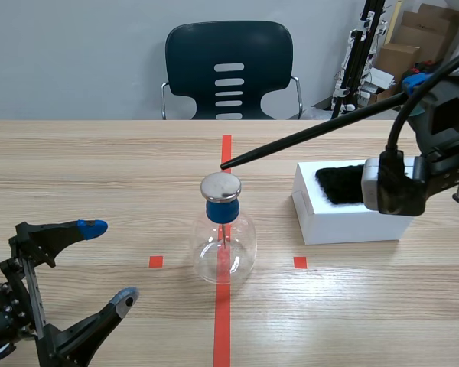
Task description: Do the electroscope experiment. hold the rod still at the electroscope
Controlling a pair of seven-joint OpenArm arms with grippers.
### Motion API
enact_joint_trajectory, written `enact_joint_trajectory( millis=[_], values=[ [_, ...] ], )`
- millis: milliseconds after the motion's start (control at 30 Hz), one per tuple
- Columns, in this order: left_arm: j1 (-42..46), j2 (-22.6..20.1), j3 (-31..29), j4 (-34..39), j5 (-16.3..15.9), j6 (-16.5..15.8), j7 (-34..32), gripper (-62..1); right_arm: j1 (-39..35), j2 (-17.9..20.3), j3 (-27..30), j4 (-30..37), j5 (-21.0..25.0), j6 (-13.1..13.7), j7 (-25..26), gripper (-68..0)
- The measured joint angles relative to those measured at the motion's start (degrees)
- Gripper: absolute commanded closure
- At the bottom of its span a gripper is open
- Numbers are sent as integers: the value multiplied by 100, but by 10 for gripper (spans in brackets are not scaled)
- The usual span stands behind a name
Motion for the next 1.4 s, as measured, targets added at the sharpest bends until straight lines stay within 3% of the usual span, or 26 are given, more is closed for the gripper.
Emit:
enact_joint_trajectory(
  millis=[1400],
  values=[
    [0,0,0,0,0,0,0,-623,87,0,-90,-68,-22,-2,28,-2]
  ],
)
